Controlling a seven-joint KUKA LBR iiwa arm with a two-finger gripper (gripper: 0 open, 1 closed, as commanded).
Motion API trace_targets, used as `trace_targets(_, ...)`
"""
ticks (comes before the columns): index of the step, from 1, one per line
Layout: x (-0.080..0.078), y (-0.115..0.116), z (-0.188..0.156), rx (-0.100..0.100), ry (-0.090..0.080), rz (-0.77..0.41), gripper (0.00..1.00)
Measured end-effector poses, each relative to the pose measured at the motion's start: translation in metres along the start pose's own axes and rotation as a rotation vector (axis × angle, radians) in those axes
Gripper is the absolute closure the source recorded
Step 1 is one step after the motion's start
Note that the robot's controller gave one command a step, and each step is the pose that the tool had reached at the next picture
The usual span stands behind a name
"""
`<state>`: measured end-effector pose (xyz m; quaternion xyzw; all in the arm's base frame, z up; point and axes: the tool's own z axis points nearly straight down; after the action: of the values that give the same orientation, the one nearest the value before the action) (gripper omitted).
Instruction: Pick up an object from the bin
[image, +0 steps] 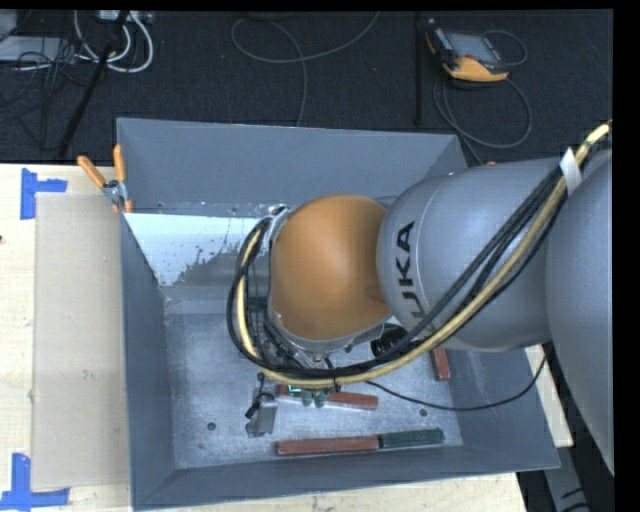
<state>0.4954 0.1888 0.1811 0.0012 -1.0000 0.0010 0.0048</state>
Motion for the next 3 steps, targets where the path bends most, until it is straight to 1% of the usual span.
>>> trace_targets(1, -0.002, -0.059, 0.113, 0.000, -0.002, -0.236, 0.00)
trace_targets(2, -0.009, -0.147, 0.112, 0.001, -0.008, -0.151, 0.00)
trace_targets(3, -0.056, -0.219, 0.111, 0.002, -0.011, -0.432, 0.00)
